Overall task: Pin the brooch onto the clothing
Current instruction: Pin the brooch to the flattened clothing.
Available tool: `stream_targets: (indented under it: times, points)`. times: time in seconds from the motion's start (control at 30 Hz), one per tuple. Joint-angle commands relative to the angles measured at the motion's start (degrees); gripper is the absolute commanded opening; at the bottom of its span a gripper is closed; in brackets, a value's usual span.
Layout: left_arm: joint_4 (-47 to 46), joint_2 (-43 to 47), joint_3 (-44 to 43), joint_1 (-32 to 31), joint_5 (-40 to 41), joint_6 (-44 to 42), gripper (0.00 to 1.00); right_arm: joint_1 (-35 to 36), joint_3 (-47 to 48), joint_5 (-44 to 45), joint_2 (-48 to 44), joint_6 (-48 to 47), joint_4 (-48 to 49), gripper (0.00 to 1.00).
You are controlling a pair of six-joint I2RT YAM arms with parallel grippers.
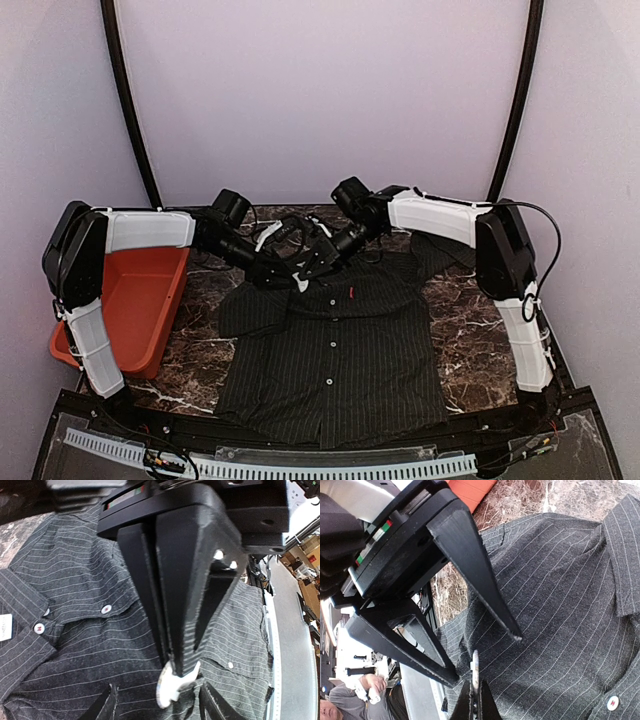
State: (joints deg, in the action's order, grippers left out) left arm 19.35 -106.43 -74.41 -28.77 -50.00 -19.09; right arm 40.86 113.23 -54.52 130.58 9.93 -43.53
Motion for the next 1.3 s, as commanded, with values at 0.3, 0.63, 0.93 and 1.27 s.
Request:
stream_targets:
  times: [0.3, 0.63, 0.93, 1.27]
  points:
    - [0.67, -0.35, 0.63, 0.03, -3.86, 0.20, 0.45, -0.26, -4.67, -5.41, -5.08, -0.97, 7.92, 0.00]
    - [0.29, -0.57, 0.59, 0.14, -4.99, 0.90, 0.41, -0.27, -7.32, -6.77, -6.77, -0.82, 11.41, 0.00]
    - [-1.29, -0.20, 1.06, 0.34, -6.27, 2.01, 0.40, -0.26, -8.02, -6.96, -6.74, -0.79, 11.69, 0.00]
    - [-2.54, 0.17, 1.70, 1.09, -8.85, 2.56, 0.35, -0.26, -8.18, -7.50, -6.98, -1.30, 11.66, 0.00]
